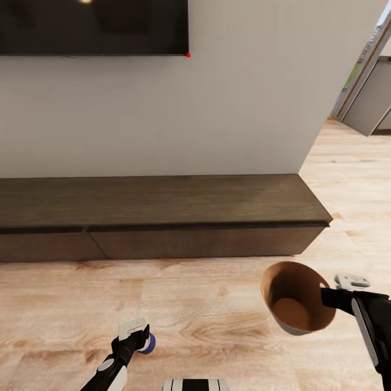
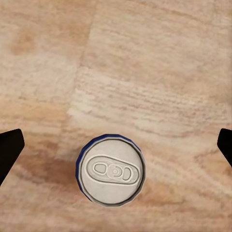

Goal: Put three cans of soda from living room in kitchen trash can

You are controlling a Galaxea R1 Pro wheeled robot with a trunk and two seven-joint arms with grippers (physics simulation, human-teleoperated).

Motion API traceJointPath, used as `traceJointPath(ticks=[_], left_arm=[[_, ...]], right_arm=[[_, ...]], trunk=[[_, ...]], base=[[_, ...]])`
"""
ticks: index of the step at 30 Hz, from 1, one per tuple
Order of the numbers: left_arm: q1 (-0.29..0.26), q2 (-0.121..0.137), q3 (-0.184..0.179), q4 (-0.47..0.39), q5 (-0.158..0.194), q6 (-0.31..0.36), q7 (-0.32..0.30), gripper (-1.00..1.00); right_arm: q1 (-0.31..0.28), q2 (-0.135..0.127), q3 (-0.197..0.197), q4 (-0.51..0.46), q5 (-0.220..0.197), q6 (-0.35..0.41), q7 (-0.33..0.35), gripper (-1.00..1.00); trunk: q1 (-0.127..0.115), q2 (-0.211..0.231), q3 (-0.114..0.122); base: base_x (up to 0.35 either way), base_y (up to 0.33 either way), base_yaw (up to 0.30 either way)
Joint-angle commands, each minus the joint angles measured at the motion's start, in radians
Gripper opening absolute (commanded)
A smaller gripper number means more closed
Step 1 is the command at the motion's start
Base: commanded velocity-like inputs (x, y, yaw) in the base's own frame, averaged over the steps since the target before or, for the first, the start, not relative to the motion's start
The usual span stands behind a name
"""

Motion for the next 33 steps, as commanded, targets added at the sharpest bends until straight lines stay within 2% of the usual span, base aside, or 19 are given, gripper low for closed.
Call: traceJointPath(ticks=[1, 4, 33], left_arm=[[0.000, 0.000, 0.000, 0.000, 0.000, 0.000, 0.000, 1.00], [0.000, 0.000, 0.000, 0.000, 0.000, 0.000, 0.000, 1.00], [0.000, 0.000, 0.000, 0.000, 0.000, 0.000, 0.000, 1.00]], right_arm=[[0.001, -0.003, 0.001, -0.002, -0.032, 0.003, 0.009, -1.00], [0.001, -0.011, 0.002, -0.013, -0.034, 0.003, 0.011, -1.00], [0.001, -0.010, 0.007, -0.015, -0.034, 0.003, 0.012, -1.00]], trunk=[[0.000, 0.000, -0.001], [0.000, 0.000, -0.005], [0.000, 0.000, -0.049]], base=[[0.000, 0.000, 0.000], [0.000, 0.000, 0.000], [0.008, -0.002, 0.000]])
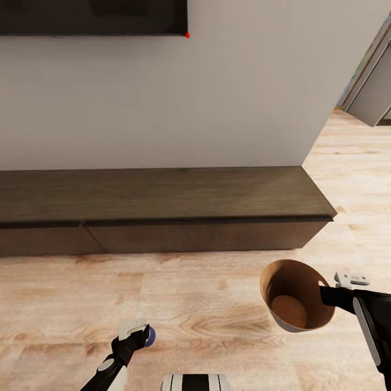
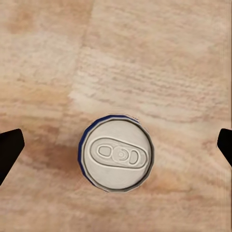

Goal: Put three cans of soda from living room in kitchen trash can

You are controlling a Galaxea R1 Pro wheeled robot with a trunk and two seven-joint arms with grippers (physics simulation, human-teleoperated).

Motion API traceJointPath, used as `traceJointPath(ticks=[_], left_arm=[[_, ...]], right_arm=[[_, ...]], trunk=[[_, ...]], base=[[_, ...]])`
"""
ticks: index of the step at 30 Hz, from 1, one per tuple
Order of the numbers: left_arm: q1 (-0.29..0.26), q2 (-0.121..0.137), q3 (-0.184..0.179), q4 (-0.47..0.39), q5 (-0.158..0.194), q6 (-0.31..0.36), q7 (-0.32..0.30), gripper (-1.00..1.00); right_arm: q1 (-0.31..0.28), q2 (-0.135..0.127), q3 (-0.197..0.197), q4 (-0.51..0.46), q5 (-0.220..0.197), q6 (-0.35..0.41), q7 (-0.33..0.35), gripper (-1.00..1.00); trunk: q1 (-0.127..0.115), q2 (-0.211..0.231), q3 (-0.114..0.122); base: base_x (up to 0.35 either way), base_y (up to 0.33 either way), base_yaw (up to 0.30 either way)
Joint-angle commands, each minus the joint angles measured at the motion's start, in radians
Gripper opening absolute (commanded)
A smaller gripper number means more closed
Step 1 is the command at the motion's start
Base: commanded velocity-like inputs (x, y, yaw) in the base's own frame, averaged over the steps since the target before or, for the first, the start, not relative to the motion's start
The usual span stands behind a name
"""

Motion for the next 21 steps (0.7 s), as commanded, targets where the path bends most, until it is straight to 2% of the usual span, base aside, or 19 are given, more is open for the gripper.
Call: traceJointPath(ticks=[1, 8, 21], left_arm=[[0.000, 0.000, 0.000, 0.000, 0.000, 0.000, 0.000, 1.00], [0.000, 0.000, 0.000, 0.000, 0.000, -0.002, 0.000, 1.00], [0.000, 0.000, 0.000, 0.000, 0.000, -0.004, 0.000, 1.00]], right_arm=[[0.000, 0.000, 0.000, 0.000, -0.004, 0.000, 0.005, -1.00], [0.000, 0.000, 0.000, 0.000, -0.004, 0.000, 0.005, -1.00], [0.000, 0.000, 0.000, 0.000, -0.004, 0.000, 0.005, -1.00]], trunk=[[0.000, 0.000, -0.001], [0.000, 0.000, -0.003], [0.000, 0.000, -0.019]], base=[[0.206, -0.052, 0.000], [0.118, -0.031, 0.000], [0.005, -0.001, 0.000]])
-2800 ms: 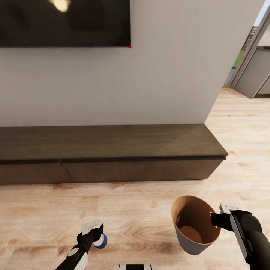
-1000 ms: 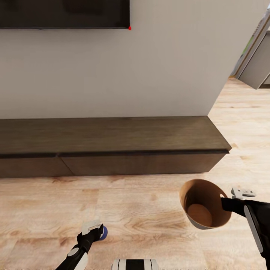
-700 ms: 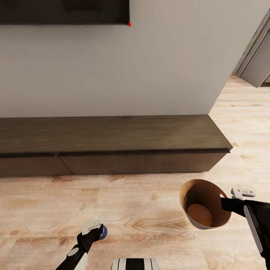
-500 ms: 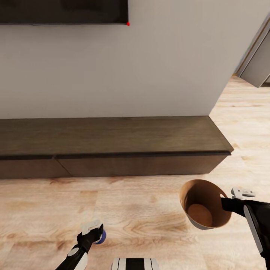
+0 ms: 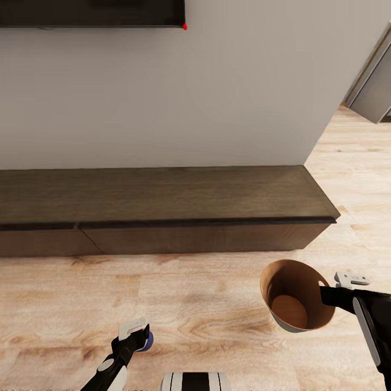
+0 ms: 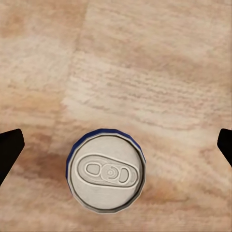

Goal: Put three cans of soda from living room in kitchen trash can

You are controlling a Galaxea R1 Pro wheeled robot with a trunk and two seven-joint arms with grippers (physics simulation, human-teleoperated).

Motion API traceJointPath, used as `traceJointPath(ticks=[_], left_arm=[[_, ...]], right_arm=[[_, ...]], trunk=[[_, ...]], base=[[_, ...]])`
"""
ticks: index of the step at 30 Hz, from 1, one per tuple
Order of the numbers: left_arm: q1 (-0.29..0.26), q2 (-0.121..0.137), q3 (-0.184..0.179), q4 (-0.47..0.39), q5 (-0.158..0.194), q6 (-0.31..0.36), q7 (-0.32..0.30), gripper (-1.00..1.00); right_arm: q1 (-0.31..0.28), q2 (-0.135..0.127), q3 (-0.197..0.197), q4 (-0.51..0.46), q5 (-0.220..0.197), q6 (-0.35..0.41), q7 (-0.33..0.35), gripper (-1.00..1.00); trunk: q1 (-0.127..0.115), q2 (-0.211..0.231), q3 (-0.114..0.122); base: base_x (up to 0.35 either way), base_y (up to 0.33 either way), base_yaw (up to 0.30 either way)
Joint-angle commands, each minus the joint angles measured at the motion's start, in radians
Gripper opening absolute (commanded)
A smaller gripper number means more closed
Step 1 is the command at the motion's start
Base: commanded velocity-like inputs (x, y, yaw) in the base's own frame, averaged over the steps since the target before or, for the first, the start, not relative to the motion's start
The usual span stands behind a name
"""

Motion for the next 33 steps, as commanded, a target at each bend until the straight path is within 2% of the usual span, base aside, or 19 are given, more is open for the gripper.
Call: traceJointPath(ticks=[1, 33], left_arm=[[0.000, 0.000, 0.000, 0.000, 0.000, 0.000, 0.000, 1.00], [0.000, 0.000, 0.000, 0.000, 0.000, -0.001, 0.000, 1.00]], right_arm=[[0.000, 0.000, 0.000, 0.000, -0.008, 0.000, 0.005, -1.00], [0.000, 0.002, 0.000, 0.000, -0.009, 0.000, 0.005, -1.00]], trunk=[[0.000, 0.000, -0.002], [0.000, 0.000, -0.054]], base=[[0.000, 0.000, 0.000], [0.000, 0.000, 0.000]])
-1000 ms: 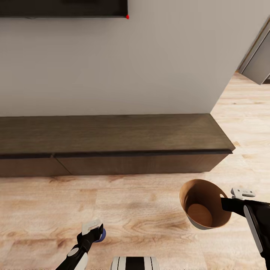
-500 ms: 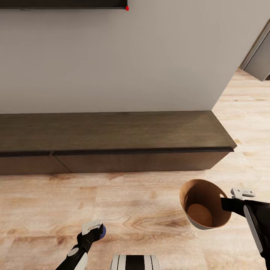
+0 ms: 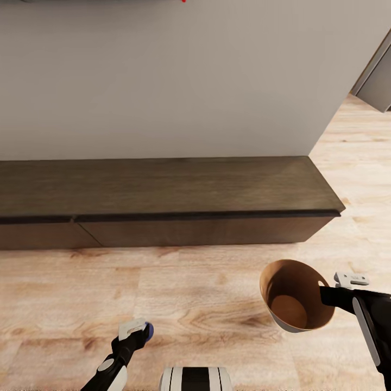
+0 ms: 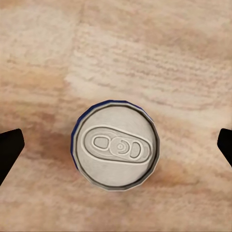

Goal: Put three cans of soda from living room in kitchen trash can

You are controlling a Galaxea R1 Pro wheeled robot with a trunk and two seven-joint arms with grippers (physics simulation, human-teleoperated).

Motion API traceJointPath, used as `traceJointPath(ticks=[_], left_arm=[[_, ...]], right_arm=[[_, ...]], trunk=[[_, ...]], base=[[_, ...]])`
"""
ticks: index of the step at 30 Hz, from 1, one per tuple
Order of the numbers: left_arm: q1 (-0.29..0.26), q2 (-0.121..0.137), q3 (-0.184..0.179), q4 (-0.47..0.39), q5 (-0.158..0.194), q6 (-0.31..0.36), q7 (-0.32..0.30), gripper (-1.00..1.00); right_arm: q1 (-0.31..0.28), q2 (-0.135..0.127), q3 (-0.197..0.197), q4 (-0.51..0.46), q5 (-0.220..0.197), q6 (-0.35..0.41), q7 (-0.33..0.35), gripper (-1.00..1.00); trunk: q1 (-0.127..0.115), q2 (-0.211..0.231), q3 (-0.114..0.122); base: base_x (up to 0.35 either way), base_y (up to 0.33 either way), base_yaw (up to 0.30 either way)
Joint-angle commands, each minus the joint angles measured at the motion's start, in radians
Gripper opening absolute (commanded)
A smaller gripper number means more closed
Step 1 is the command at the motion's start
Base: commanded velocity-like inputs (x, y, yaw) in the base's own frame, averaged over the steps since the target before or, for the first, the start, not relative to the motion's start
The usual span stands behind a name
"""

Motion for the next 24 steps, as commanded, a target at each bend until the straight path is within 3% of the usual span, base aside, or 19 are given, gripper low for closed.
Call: traceJointPath(ticks=[1, 13, 20, 24], left_arm=[[0.000, 0.000, 0.000, 0.000, 0.000, 0.000, 0.000, 1.00], [0.000, 0.000, 0.000, -0.002, 0.000, 0.000, 0.000, 1.00], [0.000, 0.000, 0.000, -0.002, 0.000, 0.001, 0.000, 1.00], [0.000, 0.000, 0.000, -0.002, 0.000, 0.001, 0.000, 1.00]], right_arm=[[0.000, 0.000, 0.000, 0.000, -0.007, 0.000, 0.005, -1.00], [0.000, 0.000, 0.000, 0.000, -0.007, 0.000, 0.005, -1.00], [0.000, 0.000, 0.001, 0.000, -0.007, 0.000, 0.005, -1.00], [-0.001, 0.000, 0.001, 0.000, -0.007, 0.000, 0.005, -1.00]], trunk=[[0.000, 0.000, -0.002], [0.000, 0.000, -0.006], [0.027, -0.049, -0.028], [0.027, -0.049, -0.028]], base=[[0.000, 0.000, 0.000], [0.000, 0.000, 0.000], [0.000, 0.000, 0.000], [0.000, 0.000, 0.000]])
